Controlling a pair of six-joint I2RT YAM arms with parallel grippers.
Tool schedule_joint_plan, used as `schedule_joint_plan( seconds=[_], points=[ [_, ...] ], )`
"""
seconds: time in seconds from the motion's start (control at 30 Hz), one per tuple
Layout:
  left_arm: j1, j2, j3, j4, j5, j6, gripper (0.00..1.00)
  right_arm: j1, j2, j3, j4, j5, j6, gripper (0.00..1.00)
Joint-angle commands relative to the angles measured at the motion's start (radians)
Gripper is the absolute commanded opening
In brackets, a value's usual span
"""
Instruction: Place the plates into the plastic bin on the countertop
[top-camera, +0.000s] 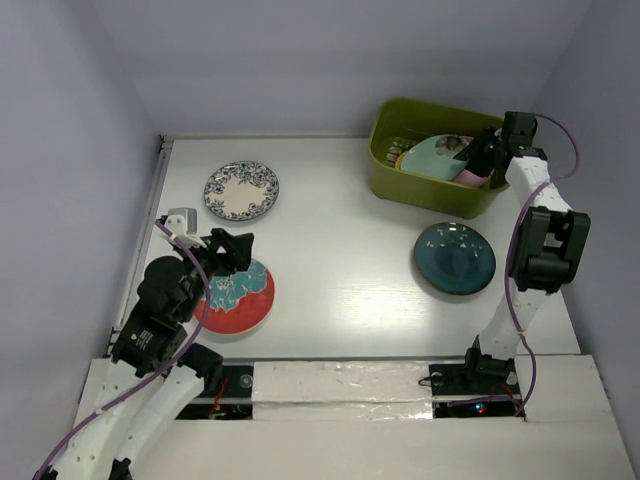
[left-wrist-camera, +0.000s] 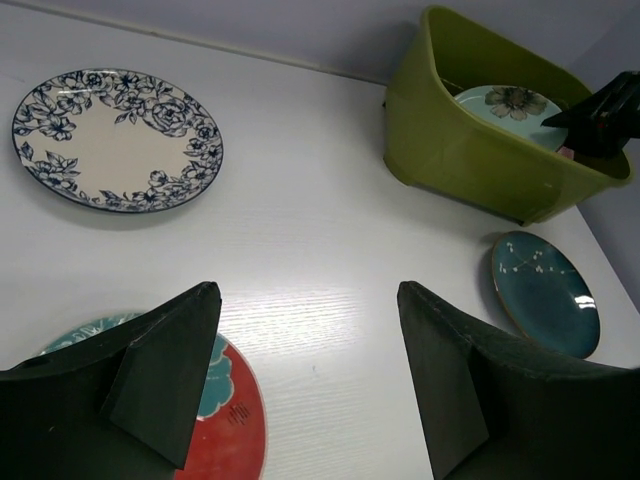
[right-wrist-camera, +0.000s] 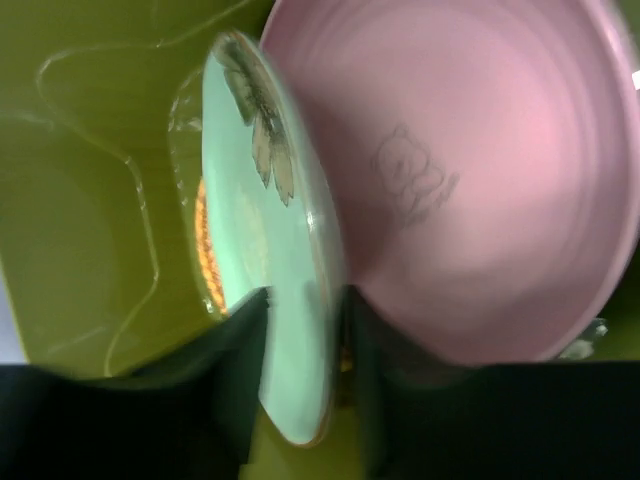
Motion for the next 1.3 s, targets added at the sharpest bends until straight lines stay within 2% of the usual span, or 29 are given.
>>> schedule_joint_plan(
  seconds=[0.0, 0.07, 0.13, 0.23, 0.27, 0.4, 0.5, 0.63, 0.73, 0.77, 0.8, 0.83, 0.87, 0.9, 0.93, 0.97, 1.0, 1.03, 1.07, 1.1, 1.17, 1.23, 1.27],
  points=[
    [-0.003, 0.015, -0.005, 0.011, -0.019, 0.014, 0.69, -0.007, -0.013, 0.077, 0.011, 0.05, -0.033, 0.46],
    [-0.003, 0.011, -0.005, 0.009, -0.026, 0.009, 0.69, -0.007, -0.019, 0.085, 0.002, 0.077, -0.051, 0.55],
    [-0.003, 0.007, -0.007, 0.011, -0.029, 0.006, 0.68, -0.007, -0.016, 0.099, -0.029, 0.098, -0.062, 0.55],
    [-0.003, 0.017, -0.007, 0.006, -0.035, 0.004, 0.67, -0.007, -0.033, 0.114, -0.055, 0.145, -0.079, 0.68],
    [-0.003, 0.018, -0.007, 0.006, -0.038, 0.003, 0.66, -0.007, -0.043, 0.108, -0.057, 0.162, -0.084, 0.78],
    [-0.003, 0.034, -0.005, 0.003, -0.042, 0.001, 0.62, -0.007, -0.126, 0.088, -0.035, 0.218, -0.093, 0.96],
    [-0.003, 0.04, -0.005, 0.003, -0.042, 0.0, 0.57, -0.007, -0.188, 0.082, -0.037, 0.225, -0.102, 1.0],
    [-0.003, 0.05, -0.004, 0.001, -0.043, -0.002, 0.48, 0.004, -0.275, -0.002, 0.012, 0.207, -0.099, 1.0],
    [-0.003, 0.055, -0.001, -0.003, -0.049, -0.003, 0.31, 0.029, -0.362, -0.079, 0.085, 0.173, -0.082, 0.88],
    [-0.003, 0.057, -0.001, -0.003, -0.054, -0.003, 0.26, 0.041, -0.388, -0.151, 0.116, 0.16, -0.076, 0.72],
    [-0.003, 0.058, 0.001, -0.005, -0.057, -0.003, 0.17, 0.058, -0.437, -0.189, 0.148, 0.152, -0.065, 0.64],
    [-0.003, 0.057, 0.002, -0.005, -0.058, -0.003, 0.14, 0.079, -0.458, -0.225, 0.196, 0.153, -0.064, 0.53],
    [-0.003, 0.057, 0.003, -0.003, -0.061, -0.003, 0.1, 0.134, -0.476, -0.283, 0.208, 0.156, -0.062, 0.21],
    [-0.003, 0.057, 0.003, -0.003, -0.065, -0.003, 0.04, 0.168, -0.49, -0.309, 0.219, 0.159, -0.061, 0.11],
    [-0.003, 0.058, 0.003, 0.0, -0.065, -0.003, 0.0, 0.208, -0.523, -0.337, 0.244, 0.165, -0.058, 0.05],
    [-0.003, 0.061, 0.003, -0.002, -0.068, -0.003, 0.0, 0.304, -0.542, -0.369, 0.267, 0.164, -0.048, 0.0],
    [-0.003, 0.075, 0.004, -0.005, -0.068, -0.003, 0.0, 0.36, -0.559, -0.439, 0.299, 0.161, -0.041, 0.0],
    [-0.003, 0.084, 0.009, -0.006, -0.063, -0.003, 0.0, 0.477, -0.582, -0.505, 0.363, 0.147, -0.016, 0.0],
    [-0.003, 0.092, 0.01, -0.006, -0.062, -0.003, 0.0, 0.478, -0.582, -0.506, 0.391, 0.13, -0.016, 0.0],
    [-0.003, 0.11, 0.013, -0.006, -0.058, -0.005, 0.0, 0.595, -0.574, -0.559, 0.447, 0.109, 0.016, 0.0],
    [-0.003, 0.127, 0.022, -0.003, -0.054, -0.006, 0.0, 0.708, -0.512, -0.593, 0.555, 0.043, 0.047, 0.03],
    [-0.003, 0.156, 0.03, -0.002, -0.04, -0.016, 0.0, 0.839, -0.449, -0.613, 0.632, 0.002, 0.087, 0.21],
    [-0.003, 0.165, 0.033, 0.004, -0.029, -0.017, 0.02, 0.871, -0.383, -0.622, 0.665, -0.014, 0.103, 0.47]
  ],
)
